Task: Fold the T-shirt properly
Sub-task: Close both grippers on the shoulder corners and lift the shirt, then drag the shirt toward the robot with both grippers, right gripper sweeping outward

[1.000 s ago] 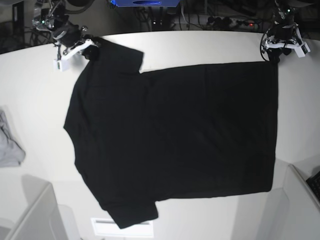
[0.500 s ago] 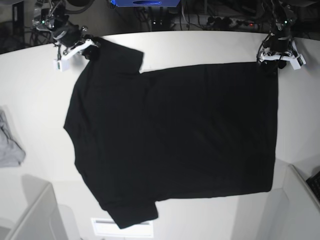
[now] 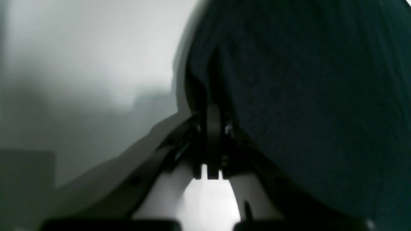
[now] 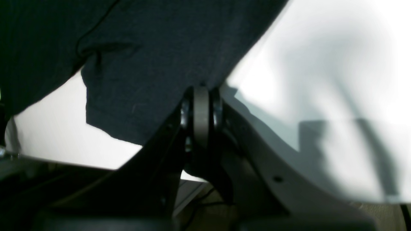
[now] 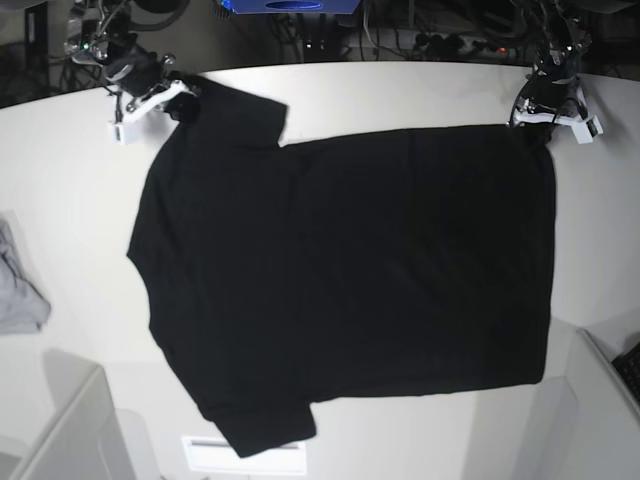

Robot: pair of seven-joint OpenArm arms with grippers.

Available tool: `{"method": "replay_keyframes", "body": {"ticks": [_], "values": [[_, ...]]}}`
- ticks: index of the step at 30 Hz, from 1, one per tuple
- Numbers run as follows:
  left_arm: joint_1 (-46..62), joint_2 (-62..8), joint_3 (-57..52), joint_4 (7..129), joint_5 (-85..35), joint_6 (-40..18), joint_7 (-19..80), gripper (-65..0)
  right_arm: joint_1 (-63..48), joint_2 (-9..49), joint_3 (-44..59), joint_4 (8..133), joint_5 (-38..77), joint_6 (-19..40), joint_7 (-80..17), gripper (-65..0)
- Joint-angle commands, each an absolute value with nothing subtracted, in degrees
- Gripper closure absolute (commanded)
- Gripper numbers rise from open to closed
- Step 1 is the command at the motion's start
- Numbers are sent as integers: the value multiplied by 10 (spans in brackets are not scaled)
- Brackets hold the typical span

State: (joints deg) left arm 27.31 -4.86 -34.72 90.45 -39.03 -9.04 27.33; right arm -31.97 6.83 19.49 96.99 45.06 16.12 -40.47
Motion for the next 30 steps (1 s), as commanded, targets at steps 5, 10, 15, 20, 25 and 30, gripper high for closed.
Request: {"method": "replay_keyframes", "body": {"ticks": [5,10,15,20,25,30], "values": [[289,-65,-349,917,-383,-87,304,0,-327,76,226,976,439,154,-412,0],[321,-67,-349,964,-383,-87,305,0,-340,80,232,978,440,154,-413,0],[355,-67,-348,1008,-378,-87,306,0,-370,85,230,1008,443,154,-413,0],[385,-77,-349,1014,-378,-87,306,0,-403,84,229,1054,443,154,-413,0],[413,-80,-349,1015,-378,-87,305,0,-422,84,229,1084,443,154,-413,0],[430,-76,-349,1048,-378,-87,305,0,-422,84,229,1098,443,154,-413,0]]}}
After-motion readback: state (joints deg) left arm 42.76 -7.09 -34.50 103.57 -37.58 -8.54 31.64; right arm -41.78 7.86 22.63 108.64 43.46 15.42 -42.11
